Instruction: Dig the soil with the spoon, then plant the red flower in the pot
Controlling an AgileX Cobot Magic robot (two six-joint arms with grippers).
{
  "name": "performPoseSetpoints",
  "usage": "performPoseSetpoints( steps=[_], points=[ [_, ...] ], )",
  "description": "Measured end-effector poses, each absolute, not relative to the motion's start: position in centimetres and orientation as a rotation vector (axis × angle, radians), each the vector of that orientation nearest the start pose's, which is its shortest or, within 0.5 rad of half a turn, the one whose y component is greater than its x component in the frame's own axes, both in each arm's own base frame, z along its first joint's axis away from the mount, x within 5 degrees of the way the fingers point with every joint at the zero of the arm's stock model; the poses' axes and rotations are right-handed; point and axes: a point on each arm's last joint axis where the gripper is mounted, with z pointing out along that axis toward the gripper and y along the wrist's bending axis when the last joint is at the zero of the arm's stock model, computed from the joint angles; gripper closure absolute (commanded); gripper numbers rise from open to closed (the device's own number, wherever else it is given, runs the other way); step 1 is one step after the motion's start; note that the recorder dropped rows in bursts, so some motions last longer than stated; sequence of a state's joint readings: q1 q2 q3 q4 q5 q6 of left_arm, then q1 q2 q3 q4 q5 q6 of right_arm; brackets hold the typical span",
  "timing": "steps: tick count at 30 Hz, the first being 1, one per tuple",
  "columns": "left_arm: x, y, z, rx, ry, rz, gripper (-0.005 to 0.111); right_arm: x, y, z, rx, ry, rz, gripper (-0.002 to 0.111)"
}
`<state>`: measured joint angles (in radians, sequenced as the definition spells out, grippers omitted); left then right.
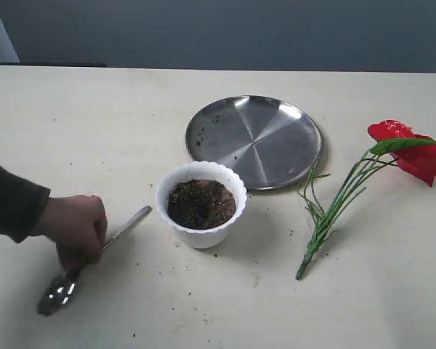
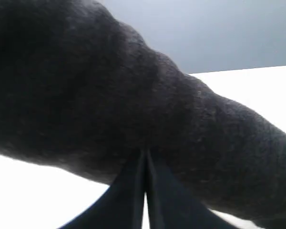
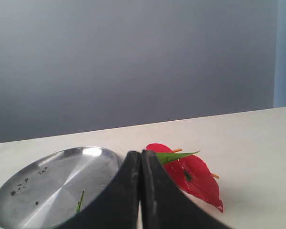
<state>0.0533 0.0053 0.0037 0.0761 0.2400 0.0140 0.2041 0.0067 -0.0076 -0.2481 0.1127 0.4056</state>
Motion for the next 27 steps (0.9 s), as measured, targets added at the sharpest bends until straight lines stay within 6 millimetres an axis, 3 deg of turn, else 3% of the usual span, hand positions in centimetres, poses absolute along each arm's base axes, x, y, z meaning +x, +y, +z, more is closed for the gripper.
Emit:
performPoseSetpoints(
  steps=[10,19,27],
  points=[
    [5.6,0.5,19.0,0.017,1.732,0.120,0.106,5.6,1.0,20.7,0.018,1.586,0.307,0.109],
    [5.6,0.5,19.0,0.017,1.732,0.120,0.106,5.3,1.1,22.7,0.149,1.352,0.526,0.109],
    [5.6,0.5,19.0,0.017,1.732,0.120,0.106,5.2,0.3,23.5,0.521,1.197,0.897,0.109]
  ],
)
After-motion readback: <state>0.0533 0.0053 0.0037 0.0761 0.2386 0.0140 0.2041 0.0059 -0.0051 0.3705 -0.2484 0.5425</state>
